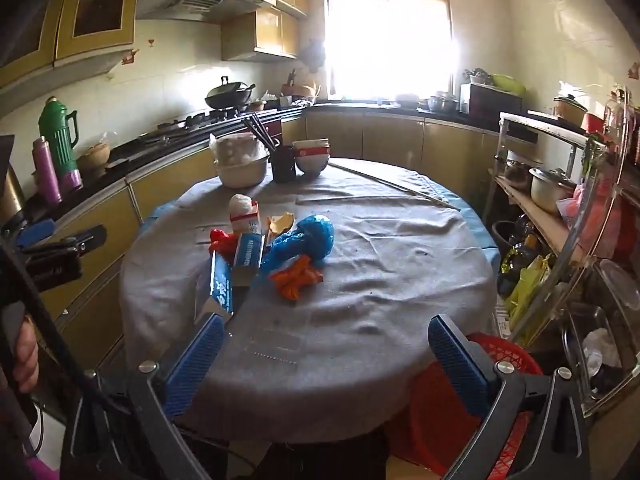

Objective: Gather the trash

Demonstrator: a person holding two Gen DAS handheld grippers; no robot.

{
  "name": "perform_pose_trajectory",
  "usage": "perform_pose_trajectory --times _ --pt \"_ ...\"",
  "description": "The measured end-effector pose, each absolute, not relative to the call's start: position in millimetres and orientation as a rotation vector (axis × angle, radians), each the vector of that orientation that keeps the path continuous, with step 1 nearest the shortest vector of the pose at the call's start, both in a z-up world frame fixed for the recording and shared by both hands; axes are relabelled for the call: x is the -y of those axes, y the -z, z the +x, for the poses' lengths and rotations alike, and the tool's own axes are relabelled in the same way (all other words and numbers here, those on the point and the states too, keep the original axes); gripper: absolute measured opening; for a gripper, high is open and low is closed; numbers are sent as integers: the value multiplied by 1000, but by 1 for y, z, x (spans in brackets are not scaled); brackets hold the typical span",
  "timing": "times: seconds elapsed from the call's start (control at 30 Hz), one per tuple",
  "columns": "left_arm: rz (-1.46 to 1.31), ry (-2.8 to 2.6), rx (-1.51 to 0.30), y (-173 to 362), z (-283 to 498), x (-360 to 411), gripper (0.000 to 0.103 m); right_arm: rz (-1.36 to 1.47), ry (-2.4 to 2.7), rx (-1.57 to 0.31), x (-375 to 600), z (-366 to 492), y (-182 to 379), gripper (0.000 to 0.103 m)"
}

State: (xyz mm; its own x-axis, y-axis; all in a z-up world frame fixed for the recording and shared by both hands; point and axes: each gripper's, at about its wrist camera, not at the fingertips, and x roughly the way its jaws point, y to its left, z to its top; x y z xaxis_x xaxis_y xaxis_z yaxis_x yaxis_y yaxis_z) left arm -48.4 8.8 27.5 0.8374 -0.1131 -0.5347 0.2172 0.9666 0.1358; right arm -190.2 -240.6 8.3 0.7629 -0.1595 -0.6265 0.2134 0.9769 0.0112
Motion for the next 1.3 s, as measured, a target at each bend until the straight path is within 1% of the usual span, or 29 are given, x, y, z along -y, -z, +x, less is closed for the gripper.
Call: perform_pose_trajectory --times 0.37,1.3 --pt "174 177 -554 -27 -48 -15 103 115 233 -710 217 -192 -23 103" --pt "174 188 -575 -21 -47 -13 103 122 224 -722 212 -189 -9 103"
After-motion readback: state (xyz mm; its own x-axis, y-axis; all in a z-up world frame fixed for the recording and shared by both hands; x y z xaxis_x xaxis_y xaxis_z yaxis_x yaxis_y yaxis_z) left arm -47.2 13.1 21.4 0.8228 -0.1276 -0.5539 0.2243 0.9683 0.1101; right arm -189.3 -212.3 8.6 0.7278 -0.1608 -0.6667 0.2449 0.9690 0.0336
